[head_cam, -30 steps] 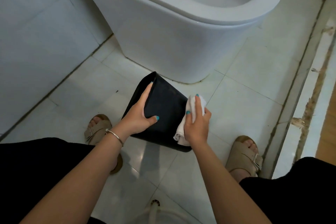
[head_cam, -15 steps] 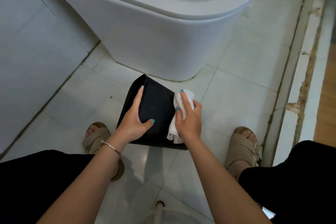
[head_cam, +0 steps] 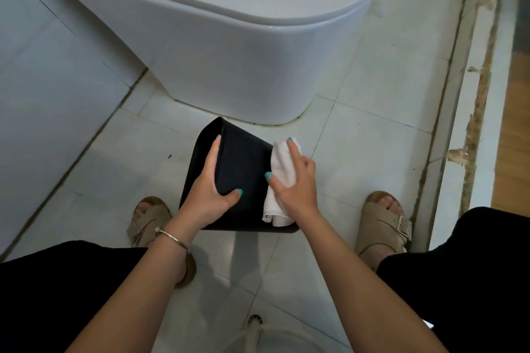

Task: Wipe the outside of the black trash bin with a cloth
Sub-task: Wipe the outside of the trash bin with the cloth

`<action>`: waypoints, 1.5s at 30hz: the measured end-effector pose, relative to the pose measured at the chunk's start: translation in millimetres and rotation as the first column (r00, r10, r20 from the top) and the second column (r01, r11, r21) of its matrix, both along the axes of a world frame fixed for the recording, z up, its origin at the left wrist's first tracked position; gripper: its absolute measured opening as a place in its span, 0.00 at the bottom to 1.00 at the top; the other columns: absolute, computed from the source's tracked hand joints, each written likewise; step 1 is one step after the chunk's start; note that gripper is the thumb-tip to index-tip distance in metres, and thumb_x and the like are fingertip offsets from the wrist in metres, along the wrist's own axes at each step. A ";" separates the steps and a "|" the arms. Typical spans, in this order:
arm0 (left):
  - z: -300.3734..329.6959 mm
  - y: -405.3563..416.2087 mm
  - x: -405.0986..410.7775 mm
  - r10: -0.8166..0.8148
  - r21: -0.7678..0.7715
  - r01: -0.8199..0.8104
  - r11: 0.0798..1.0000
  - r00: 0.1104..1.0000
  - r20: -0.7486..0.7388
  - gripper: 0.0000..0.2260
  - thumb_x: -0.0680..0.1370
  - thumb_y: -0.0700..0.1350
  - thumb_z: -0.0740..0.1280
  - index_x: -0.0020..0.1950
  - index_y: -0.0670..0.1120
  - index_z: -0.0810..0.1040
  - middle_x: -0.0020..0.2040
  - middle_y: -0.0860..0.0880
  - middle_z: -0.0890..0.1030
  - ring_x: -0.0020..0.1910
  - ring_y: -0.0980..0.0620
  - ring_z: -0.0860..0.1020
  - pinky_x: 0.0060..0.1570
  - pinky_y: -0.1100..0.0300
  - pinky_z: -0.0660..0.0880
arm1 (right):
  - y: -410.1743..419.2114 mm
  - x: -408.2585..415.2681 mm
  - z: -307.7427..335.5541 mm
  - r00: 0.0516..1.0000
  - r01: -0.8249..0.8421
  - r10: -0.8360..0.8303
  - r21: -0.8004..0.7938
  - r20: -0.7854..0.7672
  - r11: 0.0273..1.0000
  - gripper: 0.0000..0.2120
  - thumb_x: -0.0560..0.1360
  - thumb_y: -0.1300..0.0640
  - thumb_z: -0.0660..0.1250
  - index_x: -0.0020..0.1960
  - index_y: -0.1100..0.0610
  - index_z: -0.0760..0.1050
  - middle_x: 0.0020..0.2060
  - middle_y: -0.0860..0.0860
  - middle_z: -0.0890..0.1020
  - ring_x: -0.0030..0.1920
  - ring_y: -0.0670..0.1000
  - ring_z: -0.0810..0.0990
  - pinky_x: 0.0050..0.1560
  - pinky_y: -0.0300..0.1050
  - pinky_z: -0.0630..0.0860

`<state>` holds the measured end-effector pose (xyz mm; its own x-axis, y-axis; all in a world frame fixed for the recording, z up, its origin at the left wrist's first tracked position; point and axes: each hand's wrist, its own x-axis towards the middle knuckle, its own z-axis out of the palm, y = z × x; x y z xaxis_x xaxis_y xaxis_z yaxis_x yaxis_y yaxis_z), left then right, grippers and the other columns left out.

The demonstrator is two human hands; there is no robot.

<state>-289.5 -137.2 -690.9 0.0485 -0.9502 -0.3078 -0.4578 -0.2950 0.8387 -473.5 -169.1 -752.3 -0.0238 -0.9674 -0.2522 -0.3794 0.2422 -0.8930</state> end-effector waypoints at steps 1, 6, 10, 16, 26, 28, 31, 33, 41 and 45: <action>-0.2 -0.5 3.4 -0.001 0.008 0.001 1.000 1.000 0.000 0.47 0.73 0.37 0.73 0.78 0.63 0.47 0.73 0.61 0.63 0.67 0.62 0.69 0.64 0.58 0.73 | 0.6 -2.0 -0.1 1.000 -0.002 0.002 0.000 0.019 1.000 0.40 0.71 0.48 0.73 0.72 0.30 0.53 0.61 0.46 0.62 0.55 0.44 0.69 0.57 0.38 0.68; 2.4 -7.0 11.0 0.065 0.027 -0.065 0.997 0.998 0.009 0.44 0.71 0.36 0.75 0.76 0.59 0.53 0.68 0.54 0.69 0.62 0.58 0.73 0.51 0.67 0.76 | 2.7 -2.2 1.9 0.998 -0.041 0.041 0.018 -0.036 0.999 0.44 0.69 0.43 0.73 0.73 0.31 0.47 0.60 0.47 0.63 0.54 0.47 0.71 0.54 0.41 0.68; 3.5 -16.7 1.6 0.075 0.028 -0.076 0.997 0.997 0.037 0.43 0.70 0.37 0.76 0.74 0.54 0.52 0.67 0.51 0.68 0.63 0.53 0.74 0.56 0.59 0.76 | 3.1 0.4 5.2 0.930 -0.057 0.075 0.059 -0.361 0.997 0.43 0.68 0.31 0.66 0.72 0.29 0.40 0.59 0.49 0.66 0.47 0.53 0.76 0.42 0.45 0.72; 5.4 -18.5 -7.3 -0.002 0.001 0.001 1.000 0.990 0.142 0.47 0.71 0.38 0.76 0.77 0.53 0.46 0.66 0.59 0.60 0.63 0.58 0.66 0.59 0.62 0.69 | -0.8 14.3 8.4 0.981 0.019 0.001 0.101 -0.196 0.995 0.37 0.74 0.42 0.65 0.71 0.27 0.44 0.59 0.53 0.66 0.49 0.57 0.77 0.52 0.47 0.72; -1.0 -16.0 2.6 0.024 0.001 -0.025 1.000 0.983 0.181 0.48 0.70 0.40 0.77 0.77 0.55 0.47 0.72 0.54 0.63 0.67 0.52 0.69 0.64 0.52 0.71 | 2.2 8.8 1.1 0.979 -0.083 0.086 0.026 -0.183 0.996 0.34 0.75 0.45 0.64 0.70 0.25 0.47 0.56 0.50 0.67 0.45 0.52 0.73 0.47 0.45 0.72; -0.4 -15.8 3.2 0.025 0.010 -0.027 1.000 0.986 0.167 0.48 0.70 0.41 0.77 0.76 0.59 0.47 0.74 0.53 0.62 0.69 0.51 0.68 0.66 0.50 0.71 | 5.1 -5.8 -12.8 0.982 -0.002 0.020 0.096 -0.190 0.995 0.33 0.76 0.46 0.63 0.70 0.25 0.47 0.55 0.50 0.68 0.45 0.54 0.75 0.46 0.45 0.70; 2.2 -18.8 -4.3 0.003 0.003 -0.004 1.000 0.987 0.162 0.47 0.71 0.40 0.76 0.77 0.57 0.47 0.69 0.61 0.61 0.65 0.57 0.67 0.62 0.59 0.71 | 7.1 -23.4 -28.7 0.975 0.106 -0.066 0.181 -0.212 0.978 0.33 0.77 0.46 0.62 0.72 0.27 0.46 0.53 0.52 0.69 0.44 0.54 0.74 0.46 0.45 0.69; 4.2 -21.9 -6.9 -0.002 0.002 0.002 1.000 0.986 0.167 0.47 0.71 0.39 0.76 0.77 0.57 0.48 0.66 0.62 0.61 0.62 0.59 0.67 0.58 0.63 0.70 | 8.6 -30.4 -35.5 0.969 0.143 -0.094 0.214 -0.227 0.966 0.33 0.78 0.45 0.61 0.72 0.28 0.45 0.53 0.53 0.70 0.44 0.53 0.72 0.46 0.46 0.69; 6.4 -16.3 12.1 -0.041 0.011 0.039 0.999 0.972 0.232 0.50 0.70 0.43 0.77 0.77 0.61 0.44 0.75 0.54 0.62 0.71 0.50 0.67 0.65 0.52 0.72 | 8.9 -44.4 -40.5 0.941 0.338 -0.330 0.280 -0.076 0.899 0.35 0.75 0.48 0.66 0.73 0.29 0.49 0.62 0.52 0.73 0.54 0.55 0.75 0.56 0.48 0.72; 11.0 -17.4 11.6 -0.124 0.020 0.123 0.992 0.950 0.285 0.52 0.70 0.45 0.78 0.78 0.61 0.42 0.71 0.52 0.69 0.66 0.49 0.72 0.61 0.54 0.75 | 10.7 -45.0 -30.2 0.906 0.403 -0.422 0.227 0.040 0.887 0.36 0.76 0.54 0.67 0.76 0.36 0.53 0.57 0.43 0.69 0.55 0.49 0.71 0.57 0.43 0.68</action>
<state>-277.9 -154.6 -679.9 0.0170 -0.9537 -0.3003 -0.7111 -0.2227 0.6669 -518.4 -158.4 -782.5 -0.3783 -0.7996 -0.4663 -0.1291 0.5444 -0.8288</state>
